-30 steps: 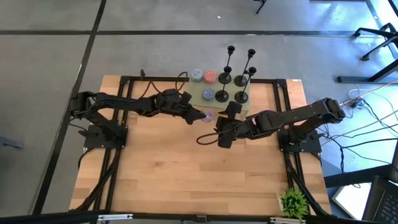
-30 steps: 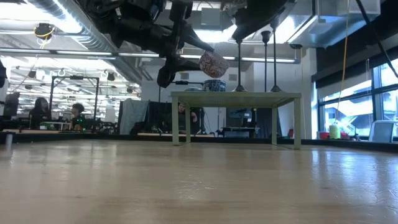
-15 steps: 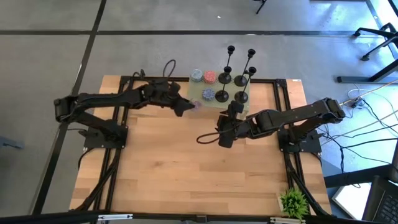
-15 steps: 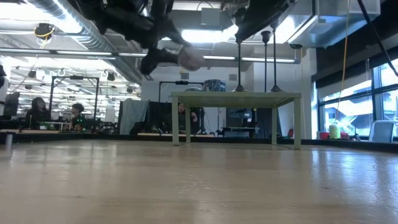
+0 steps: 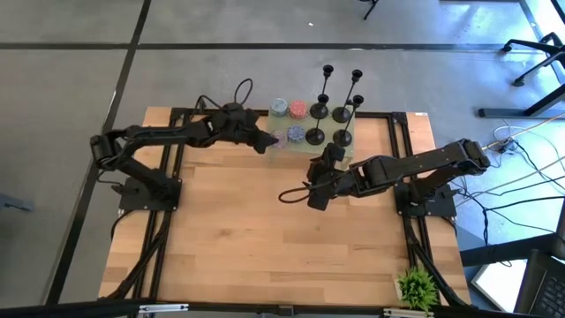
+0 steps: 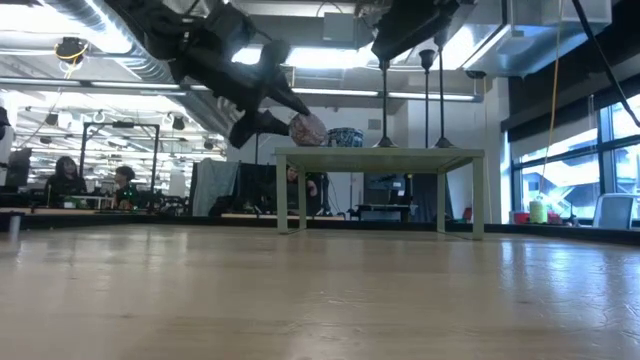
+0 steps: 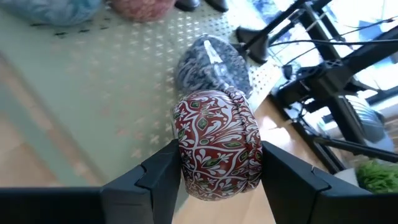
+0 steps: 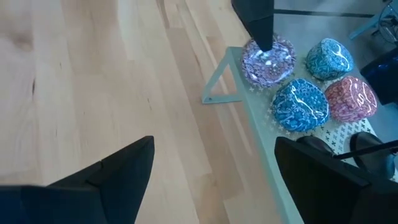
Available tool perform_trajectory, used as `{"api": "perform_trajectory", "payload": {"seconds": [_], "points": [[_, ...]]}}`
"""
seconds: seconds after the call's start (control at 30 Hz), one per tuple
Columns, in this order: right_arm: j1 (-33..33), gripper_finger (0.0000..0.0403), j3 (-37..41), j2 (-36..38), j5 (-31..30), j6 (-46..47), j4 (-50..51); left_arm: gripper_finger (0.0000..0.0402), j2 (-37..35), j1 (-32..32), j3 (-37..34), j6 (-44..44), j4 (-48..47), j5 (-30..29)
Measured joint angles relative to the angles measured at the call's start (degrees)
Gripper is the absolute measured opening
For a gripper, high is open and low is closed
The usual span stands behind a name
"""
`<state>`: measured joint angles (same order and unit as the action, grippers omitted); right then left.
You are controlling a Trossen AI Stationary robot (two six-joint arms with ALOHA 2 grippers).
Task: Pick & Place candle stick holders
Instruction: Put the dark blue scented candle on the shelf aligned with the other pink scented candle
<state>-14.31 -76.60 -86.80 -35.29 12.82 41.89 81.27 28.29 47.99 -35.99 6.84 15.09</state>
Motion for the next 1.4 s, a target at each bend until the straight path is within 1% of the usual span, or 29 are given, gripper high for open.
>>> {"api": "perform_trajectory", "payload": {"seconds": [0.13,0.33,0.6,0.73,0.87,1.0,1.2,1.33,1.4], "points": [[0.0,0.0337,0.0,0.0,0.1,0.0,0.1,0.0192,0.6,0.7,0.0,0.0,2.6,0.4],[0.0,0.0337,0.0,0.0,1.5,-0.2,0.0,0.0194,0.6,2.0,0.0,1.7,1.0,0.0],[0.0,0.0337,0.0,0.0,1.6,-0.2,0.1,0.0225,0.6,2.3,0.0,2.8,-0.3,0.0],[0.0,0.0337,0.0,0.0,1.6,-0.2,0.1,0.0234,0.6,2.3,0.0,2.8,-0.4,-0.1],[0.0,0.0337,0.0,0.0,3.0,-0.2,0.1,0.0235,0.6,2.3,0.0,2.9,-0.6,-0.1],[0.0,0.0337,0.0,0.0,4.4,-0.2,0.0,0.0235,0.6,3.1,0.0,4.8,-0.7,-0.1],[0.0,0.0337,0.0,0.0,4.5,-0.2,0.1,0.0235,0.6,3.5,0.0,8.5,-1.2,-0.1],[0.0,0.0337,0.0,0.0,4.5,-0.2,0.1,0.0235,0.6,3.5,0.0,7.8,-3.0,0.0],[0.0,0.0337,0.0,0.0,4.5,-0.2,0.1,0.0236,0.6,3.5,0.0,6.4,-3.4,1.2]]}}
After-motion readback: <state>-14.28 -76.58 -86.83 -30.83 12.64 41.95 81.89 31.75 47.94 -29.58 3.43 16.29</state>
